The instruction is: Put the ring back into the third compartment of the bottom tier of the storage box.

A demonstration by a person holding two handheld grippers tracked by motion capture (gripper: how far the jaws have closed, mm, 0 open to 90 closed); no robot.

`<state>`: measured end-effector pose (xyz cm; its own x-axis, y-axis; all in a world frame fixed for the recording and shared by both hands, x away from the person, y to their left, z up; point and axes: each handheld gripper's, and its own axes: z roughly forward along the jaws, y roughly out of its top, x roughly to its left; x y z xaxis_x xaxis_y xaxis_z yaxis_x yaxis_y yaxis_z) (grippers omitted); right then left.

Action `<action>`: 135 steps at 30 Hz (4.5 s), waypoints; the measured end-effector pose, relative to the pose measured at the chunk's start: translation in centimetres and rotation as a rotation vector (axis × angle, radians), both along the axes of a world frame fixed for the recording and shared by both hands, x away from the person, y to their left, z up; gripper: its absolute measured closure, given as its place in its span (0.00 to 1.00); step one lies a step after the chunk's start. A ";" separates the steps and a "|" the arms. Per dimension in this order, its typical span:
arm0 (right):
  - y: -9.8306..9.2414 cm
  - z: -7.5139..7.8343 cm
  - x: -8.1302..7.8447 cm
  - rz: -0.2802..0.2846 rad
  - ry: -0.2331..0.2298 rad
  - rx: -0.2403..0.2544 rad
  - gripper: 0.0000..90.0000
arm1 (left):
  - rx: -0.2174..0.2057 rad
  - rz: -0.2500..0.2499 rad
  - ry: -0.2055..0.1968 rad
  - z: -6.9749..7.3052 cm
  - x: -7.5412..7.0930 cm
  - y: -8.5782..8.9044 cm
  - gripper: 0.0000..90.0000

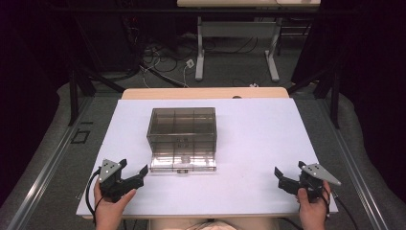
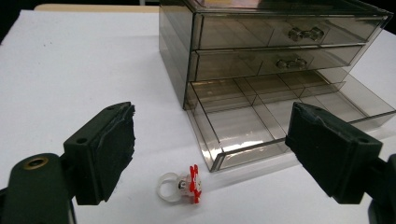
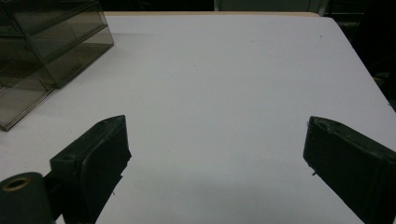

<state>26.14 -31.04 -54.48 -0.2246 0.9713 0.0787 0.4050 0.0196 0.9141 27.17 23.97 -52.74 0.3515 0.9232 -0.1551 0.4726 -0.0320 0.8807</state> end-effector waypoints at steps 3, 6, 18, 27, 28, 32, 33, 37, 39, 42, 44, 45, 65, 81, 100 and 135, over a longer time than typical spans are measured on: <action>0.1 -0.1 0.1 0.006 -0.002 -0.003 0.07 | 0.009 0.004 0.011 -0.2 0.3 0.0 0.19; 0.2 -0.2 0.1 0.004 -0.003 -0.004 0.08 | 0.026 0.005 0.043 -0.6 0.7 -0.1 0.23; 0.1 -0.4 0.1 0.010 0.023 0.009 0.10 | 0.063 0.012 0.106 -1.3 1.3 0.1 0.30; 0.0 -0.5 0.2 0.010 0.036 0.016 0.11 | 0.022 0.045 0.171 -1.2 1.7 0.4 0.39; 0.0 -0.6 0.3 0.013 0.035 0.010 0.11 | -0.002 0.055 0.190 -1.2 1.8 0.4 0.40; 0.0 -0.6 0.3 0.014 0.036 0.015 0.11 | -0.030 0.063 0.225 -1.2 2.0 0.5 0.44; 0.0 -0.6 0.3 0.014 0.036 0.015 0.11 | -0.036 0.064 0.236 -1.2 2.1 0.5 0.44; 0.0 -0.6 0.3 0.008 0.045 0.013 0.11 | -0.059 0.066 0.284 -1.3 2.4 0.6 0.50; -0.1 -0.7 0.3 0.013 0.040 0.014 0.11 | -0.075 0.072 0.307 -1.4 2.5 0.7 0.52; -0.1 -0.7 0.3 0.010 0.040 0.015 0.12 | -0.083 0.071 0.327 -1.4 2.6 0.9 0.56; -0.2 -0.7 0.3 0.010 0.041 0.015 0.12 | -0.090 0.072 0.344 -1.4 2.6 1.0 0.57; -0.2 -0.7 0.3 0.010 0.041 0.015 0.12 | -0.090 0.072 0.344 -1.4 2.6 1.0 0.59; -0.2 -0.8 0.5 0.013 0.045 0.033 0.14 | -0.067 0.063 0.414 -2.0 3.2 0.9 0.75; -0.3 -0.9 0.4 0.018 0.053 0.033 0.15 | -0.076 0.053 0.440 -2.2 3.4 0.8 0.82; -0.3 -0.8 0.4 0.020 0.055 0.033 0.15 | -0.081 0.058 0.434 -2.1 3.3 1.0 0.84; -0.4 -1.0 0.5 0.014 0.060 0.045 0.15 | -0.119 0.086 0.336 -0.9 2.3 1.6 0.84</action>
